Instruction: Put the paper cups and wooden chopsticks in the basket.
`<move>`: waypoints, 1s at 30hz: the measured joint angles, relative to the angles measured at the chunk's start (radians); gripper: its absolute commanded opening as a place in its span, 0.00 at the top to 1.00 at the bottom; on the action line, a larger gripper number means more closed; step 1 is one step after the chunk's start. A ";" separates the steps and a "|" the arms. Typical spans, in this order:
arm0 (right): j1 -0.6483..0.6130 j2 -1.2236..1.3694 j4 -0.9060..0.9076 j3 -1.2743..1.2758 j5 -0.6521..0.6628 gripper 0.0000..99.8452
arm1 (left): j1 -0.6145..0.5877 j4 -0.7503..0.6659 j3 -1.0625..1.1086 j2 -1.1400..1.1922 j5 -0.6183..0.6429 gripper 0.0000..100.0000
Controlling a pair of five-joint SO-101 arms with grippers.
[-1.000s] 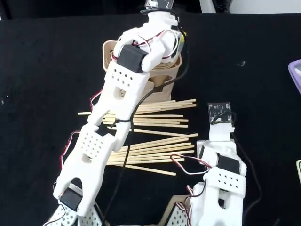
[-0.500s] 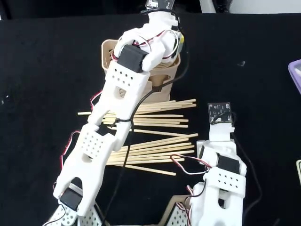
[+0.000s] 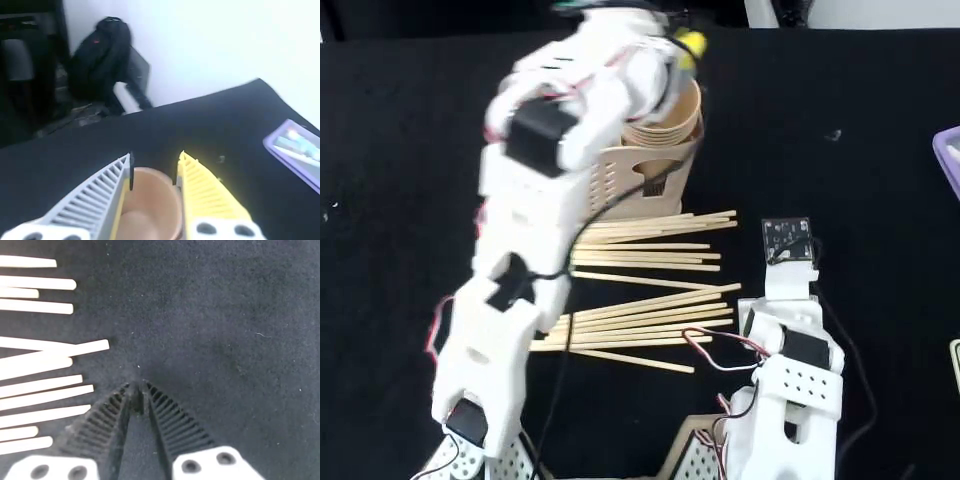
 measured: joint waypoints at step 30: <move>-0.023 0.000 0.322 -0.394 0.186 0.81 | -0.764 -0.189 1.993 -1.324 -0.196 0.84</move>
